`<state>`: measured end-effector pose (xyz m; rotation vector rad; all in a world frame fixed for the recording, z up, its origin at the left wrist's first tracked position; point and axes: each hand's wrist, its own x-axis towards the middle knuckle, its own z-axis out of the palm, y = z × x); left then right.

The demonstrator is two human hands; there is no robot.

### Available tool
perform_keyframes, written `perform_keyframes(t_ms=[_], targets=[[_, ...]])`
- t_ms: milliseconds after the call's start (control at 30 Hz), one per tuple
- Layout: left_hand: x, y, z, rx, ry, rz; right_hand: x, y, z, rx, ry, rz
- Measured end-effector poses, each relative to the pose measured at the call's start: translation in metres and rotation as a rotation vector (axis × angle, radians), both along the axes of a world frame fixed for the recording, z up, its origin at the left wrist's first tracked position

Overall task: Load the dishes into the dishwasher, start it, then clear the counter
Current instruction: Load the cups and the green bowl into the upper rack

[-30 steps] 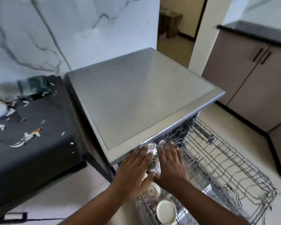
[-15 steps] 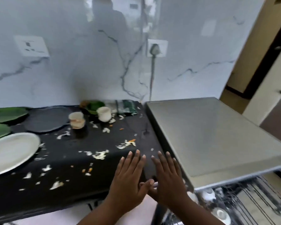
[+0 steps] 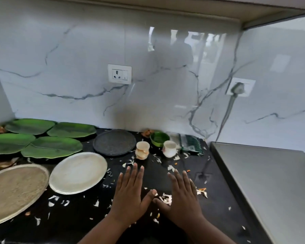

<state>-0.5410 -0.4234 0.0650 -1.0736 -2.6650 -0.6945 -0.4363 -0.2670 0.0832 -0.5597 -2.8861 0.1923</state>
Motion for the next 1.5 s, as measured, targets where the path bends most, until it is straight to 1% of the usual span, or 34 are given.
perform_keyframes(t_ms=[33, 67, 133, 233, 333, 433, 600, 733, 833, 900, 967, 1033, 1100, 1133, 1200, 1267, 1333, 1400, 1433, 1500], targets=[[-0.006, 0.003, -0.002, 0.033, 0.010, 0.021, -0.007, 0.004, -0.002, 0.002, 0.021, -0.011], [-0.013, 0.006, -0.004, 0.037, -0.031, 0.045, -0.015, 0.011, -0.004, -0.019, 0.017, -0.013], [-0.028, 0.016, -0.007, 0.012, -0.121, 0.111, -0.033, 0.027, -0.009, -0.047, 0.072, -0.006], [-0.058, 0.032, -0.008, 0.021, -0.238, 0.228, -0.058, 0.055, -0.012, -0.224, 0.046, -0.039], [-0.090, 0.054, -0.006, 0.071, -0.321, 0.317, -0.089, 0.088, -0.014, -0.356, 0.084, -0.067], [-0.120, 0.077, -0.001, 0.140, -0.344, 0.379, -0.123, 0.118, -0.014, -0.435, 0.145, -0.088], [-0.156, 0.116, -0.001, 0.074, -0.351, 0.464, -0.172, 0.151, -0.018, -0.556, 0.202, -0.102], [-0.162, 0.136, -0.007, 0.112, -0.393, 0.487, -0.191, 0.160, -0.025, -0.601, 0.232, -0.111], [-0.156, 0.140, -0.010, 0.273, -0.414, 0.515, -0.188, 0.162, -0.026, -0.650, 0.257, -0.123], [-0.148, 0.137, -0.010, 0.409, -0.413, 0.460, -0.180, 0.162, -0.021, -0.705, 0.296, -0.134], [-0.134, 0.132, -0.006, 0.530, -0.393, 0.389, -0.169, 0.160, -0.014, -0.793, 0.368, -0.133], [-0.116, 0.131, 0.002, 0.674, -0.408, 0.374, -0.155, 0.158, -0.001, -0.938, 0.433, -0.124], [-0.097, 0.129, 0.015, 0.851, -0.531, 0.381, -0.137, 0.155, 0.011, -1.202, 0.496, -0.133], [-0.089, 0.129, 0.021, 0.950, -0.643, 0.376, -0.125, 0.152, 0.020, -1.373, 0.523, -0.133], [-0.074, 0.128, 0.036, 1.126, -0.924, 0.352, -0.098, 0.144, 0.036, -1.709, 0.532, -0.124], [-0.056, 0.119, 0.054, 1.206, -1.223, 0.246, -0.065, 0.133, 0.049, -1.963, 0.588, -0.094], [-0.035, 0.106, 0.069, 1.198, -1.522, 0.156, -0.029, 0.121, 0.059, -2.130, 0.751, -0.122], [-0.015, 0.095, 0.077, 1.083, -1.763, 0.058, 0.006, 0.112, 0.062, -2.281, 0.914, -0.150], [-0.007, 0.090, 0.078, 1.018, -1.847, -0.013, 0.023, 0.106, 0.062, -2.324, 0.965, -0.141], [0.012, 0.086, 0.075, 0.895, -1.956, -0.124, 0.058, 0.093, 0.062, -2.352, 0.984, -0.146]])
